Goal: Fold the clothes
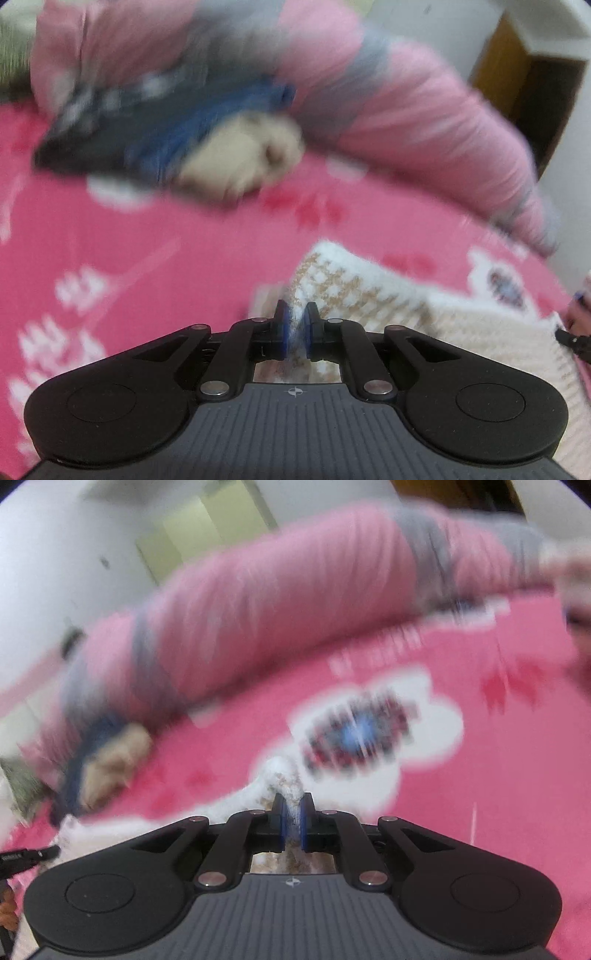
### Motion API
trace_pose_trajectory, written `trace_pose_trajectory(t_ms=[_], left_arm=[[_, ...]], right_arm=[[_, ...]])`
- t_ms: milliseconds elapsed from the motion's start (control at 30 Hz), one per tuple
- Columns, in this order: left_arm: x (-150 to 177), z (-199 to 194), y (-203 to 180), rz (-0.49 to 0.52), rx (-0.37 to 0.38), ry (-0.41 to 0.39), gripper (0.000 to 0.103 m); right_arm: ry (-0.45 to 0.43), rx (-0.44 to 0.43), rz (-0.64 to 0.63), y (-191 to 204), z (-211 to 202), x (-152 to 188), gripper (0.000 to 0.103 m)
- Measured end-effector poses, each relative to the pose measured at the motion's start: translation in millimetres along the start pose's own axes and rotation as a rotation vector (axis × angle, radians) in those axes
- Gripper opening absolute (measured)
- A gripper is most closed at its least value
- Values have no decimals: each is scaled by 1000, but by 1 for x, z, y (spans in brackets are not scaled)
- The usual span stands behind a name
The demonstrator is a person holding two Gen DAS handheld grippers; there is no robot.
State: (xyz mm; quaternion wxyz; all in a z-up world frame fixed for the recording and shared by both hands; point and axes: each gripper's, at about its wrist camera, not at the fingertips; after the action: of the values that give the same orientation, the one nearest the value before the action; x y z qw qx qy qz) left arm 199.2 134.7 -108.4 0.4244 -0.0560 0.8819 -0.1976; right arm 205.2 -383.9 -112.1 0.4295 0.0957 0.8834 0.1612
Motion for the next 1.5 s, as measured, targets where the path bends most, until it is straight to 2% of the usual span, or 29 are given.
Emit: trace_pose_trajectory(t_ms=[33, 100, 133, 167, 233, 267, 300, 367, 400, 500, 567, 633, 667, 733, 800, 967, 1033, 1133, 1200, 1267, 1333, 1367, 1433, 1500], left_arm=[[2, 5, 3, -15, -6, 24, 12], [-1, -3, 3, -21, -10, 7, 17], [-3, -7, 2, -17, -21, -5, 27], [-4, -13, 0, -2, -46, -23, 32], [-6, -30, -8, 32, -86, -81, 33], [-7, -41, -14, 51, -82, -122, 33], [-8, -51, -21, 71, -74, -159, 34], [-10, -68, -45, 135, -5, -205, 34], [-11, -71, -58, 165, 43, -202, 36], [-7, -52, -98, 220, 217, -97, 40], [-1, -19, -117, 225, 274, -4, 40], [9, 14, -122, 234, 232, 48, 39], [14, 31, -122, 242, 201, 69, 37], [23, 44, -120, 243, 182, 67, 37], [29, 48, -118, 240, 185, 49, 37], [34, 50, -119, 256, 172, 28, 37], [32, 48, -120, 259, 164, 35, 38], [20, 23, -119, 231, 144, 53, 36], [12, 4, -119, 218, 131, 55, 41], [15, -27, -116, 246, 135, 6, 43], [23, -37, -110, 255, 130, 33, 45], [29, -31, -107, 262, 103, 75, 45], [42, -10, -101, 263, 32, 167, 45], [43, -16, -96, 217, 35, 150, 44]], right_arm=[[19, 4, 3, -1, 5, 3, 8], [20, 18, -6, 2, 0, 1, 14], [17, 26, -11, 4, -3, -2, 17], [5, 53, -23, 6, -10, -5, 26], [-41, 120, -60, 15, -28, -10, 30], [-75, 146, -86, 23, -40, -11, 30], [-96, 137, -122, 34, -48, -11, 29], [-124, 86, -203, 62, -62, -9, 28], [-138, 60, -244, 75, -69, -7, 27], [-106, -26, -379, 123, -61, 6, 24], [-60, -43, -450, 150, -37, 19, 20], [6, -13, -475, 159, -4, 31, 19], [22, 36, -500, 158, 16, 40, 18], [33, 88, -501, 151, 41, 50, 17], [46, 69, -447, 145, 46, 44, 17], [44, 74, -445, 143, 47, 46, 17], [42, 85, -453, 143, 42, 47, 17], [37, 112, -458, 146, 26, 39, 17], [-25, 171, -475, 149, -8, 35, 19], [-63, 149, -468, 143, -45, 38, 19], [-4, 174, -459, 131, -51, 52, 19], [35, 192, -455, 124, -52, 59, 19], [50, 174, -406, 106, -46, 69, 19], [64, 159, -335, 93, -46, 69, 18]])
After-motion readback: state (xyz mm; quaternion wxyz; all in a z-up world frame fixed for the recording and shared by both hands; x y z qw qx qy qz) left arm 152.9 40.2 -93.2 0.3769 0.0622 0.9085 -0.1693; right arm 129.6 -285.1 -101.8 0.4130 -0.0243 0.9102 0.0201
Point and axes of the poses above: each gripper's, at about its wrist camera, not at the fingertips, and z roughly the way its jaws point, y to its left, x to its underside, and after that the axes turned 5 degrees about x, right-handed
